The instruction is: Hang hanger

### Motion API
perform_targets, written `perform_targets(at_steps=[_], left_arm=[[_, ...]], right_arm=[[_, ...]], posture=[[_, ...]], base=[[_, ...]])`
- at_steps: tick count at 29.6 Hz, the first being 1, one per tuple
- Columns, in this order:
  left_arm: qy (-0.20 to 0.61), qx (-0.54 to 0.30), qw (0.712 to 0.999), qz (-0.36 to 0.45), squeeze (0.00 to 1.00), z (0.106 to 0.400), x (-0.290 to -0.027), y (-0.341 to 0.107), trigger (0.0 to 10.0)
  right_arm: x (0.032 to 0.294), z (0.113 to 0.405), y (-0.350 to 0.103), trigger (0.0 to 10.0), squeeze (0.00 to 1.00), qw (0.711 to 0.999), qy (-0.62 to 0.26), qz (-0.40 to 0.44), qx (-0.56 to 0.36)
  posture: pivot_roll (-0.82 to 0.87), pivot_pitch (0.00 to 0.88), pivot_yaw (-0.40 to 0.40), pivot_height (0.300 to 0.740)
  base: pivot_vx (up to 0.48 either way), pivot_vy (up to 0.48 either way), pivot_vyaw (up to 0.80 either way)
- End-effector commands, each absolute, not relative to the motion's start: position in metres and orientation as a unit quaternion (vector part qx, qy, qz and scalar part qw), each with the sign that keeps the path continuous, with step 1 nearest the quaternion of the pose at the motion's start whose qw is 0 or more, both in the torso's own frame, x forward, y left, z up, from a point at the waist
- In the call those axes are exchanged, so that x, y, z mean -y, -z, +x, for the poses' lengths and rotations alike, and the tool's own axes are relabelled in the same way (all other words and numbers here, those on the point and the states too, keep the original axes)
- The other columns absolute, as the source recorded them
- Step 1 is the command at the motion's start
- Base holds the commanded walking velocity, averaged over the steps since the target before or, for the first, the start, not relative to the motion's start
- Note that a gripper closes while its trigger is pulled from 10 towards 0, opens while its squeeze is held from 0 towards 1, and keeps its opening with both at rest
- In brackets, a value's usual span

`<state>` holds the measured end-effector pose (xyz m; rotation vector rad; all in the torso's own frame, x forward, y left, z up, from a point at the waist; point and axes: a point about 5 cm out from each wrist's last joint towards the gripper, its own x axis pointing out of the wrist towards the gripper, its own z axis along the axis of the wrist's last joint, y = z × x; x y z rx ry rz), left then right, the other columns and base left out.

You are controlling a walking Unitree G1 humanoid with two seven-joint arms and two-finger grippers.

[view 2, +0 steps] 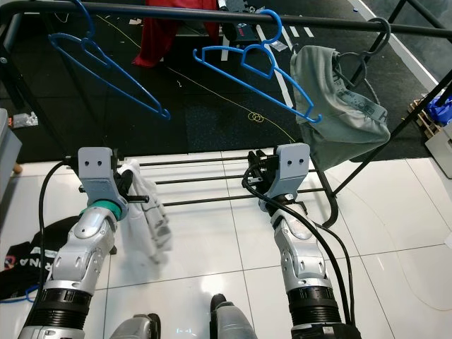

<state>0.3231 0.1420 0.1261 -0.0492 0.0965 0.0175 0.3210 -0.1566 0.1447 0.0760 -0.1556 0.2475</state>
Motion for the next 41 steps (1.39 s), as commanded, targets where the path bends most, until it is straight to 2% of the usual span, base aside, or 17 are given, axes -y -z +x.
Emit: perform_targets(at_steps=[1, 12, 21, 23, 26, 29, 34, 37, 40, 41], left_arm=[[-0.002, -0.045, 0.999, -0.024, 0.00, 0.321, -0.139, -0.125, 10.0], [-0.001, -0.049, 0.999, -0.023, 0.00, 0.322, -0.138, -0.124, 10.0], [-0.001, -0.045, 0.999, -0.021, 0.00, 0.328, -0.139, -0.130, 10.0], [-0.001, -0.041, 0.999, -0.020, 0.00, 0.330, -0.141, -0.133, 10.0], [-0.005, -0.034, 0.999, -0.016, 0.00, 0.331, -0.145, -0.140, 10.0], [-0.006, -0.033, 0.999, -0.015, 0.00, 0.331, -0.146, -0.141, 10.0], [-0.010, -0.030, 0.999, -0.010, 0.00, 0.328, -0.150, -0.145, 10.0], [-0.011, -0.030, 0.999, -0.009, 0.00, 0.328, -0.152, -0.145, 10.0], [-0.012, -0.030, 0.999, -0.006, 0.00, 0.327, -0.153, -0.146, 10.0], [-0.012, -0.030, 0.999, -0.006, 0.00, 0.327, -0.153, -0.146, 10.0]], right_arm=[[0.158, 0.318, -0.134, 10.0, 0.00, 0.990, -0.120, 0.044, 0.054], [0.157, 0.318, -0.124, 10.0, 0.00, 0.992, -0.123, 0.034, 0.022], [0.139, 0.337, -0.144, 10.0, 0.00, 0.987, -0.157, 0.010, 0.012], [0.131, 0.342, -0.155, 10.0, 0.00, 0.984, -0.176, 0.003, 0.020], [0.100, 0.353, -0.202, 10.0, 0.00, 0.969, -0.237, -0.014, 0.064], [0.092, 0.355, -0.215, 10.0, 0.00, 0.965, -0.249, -0.015, 0.076], [0.054, 0.354, -0.280, 10.0, 0.00, 0.937, -0.319, -0.045, 0.135], [0.047, 0.353, -0.295, 10.0, 0.00, 0.931, -0.329, -0.049, 0.150], [0.031, 0.350, -0.337, 10.0, 0.00, 0.916, -0.347, -0.055, 0.193], [0.031, 0.350, -0.337, 10.0, 0.00, 0.916, -0.347, -0.055, 0.193]], posture=[[-0.05, 0.107, -0.018, 0.740], [-0.05, 0.117, -0.020, 0.740], [-0.04, 0.141, -0.027, 0.740], [-0.04, 0.160, -0.033, 0.740], [-0.04, 0.191, -0.042, 0.740], [-0.04, 0.194, -0.041, 0.740], [-0.04, 0.225, -0.042, 0.740], [-0.04, 0.227, -0.042, 0.740], [-0.04, 0.238, -0.042, 0.740], [-0.04, 0.238, -0.042, 0.740]], base=[[0.000, 0.000, 0.00], [0.000, 0.000, 0.00], [0.000, 0.000, 0.00], [0.000, 0.000, 0.00], [0.000, 0.000, 0.00], [0.000, 0.000, 0.00], [0.000, 0.000, 0.00], [0.000, 0.000, 0.00], [0.000, 0.000, 0.00], [0.000, 0.000, 0.00]])
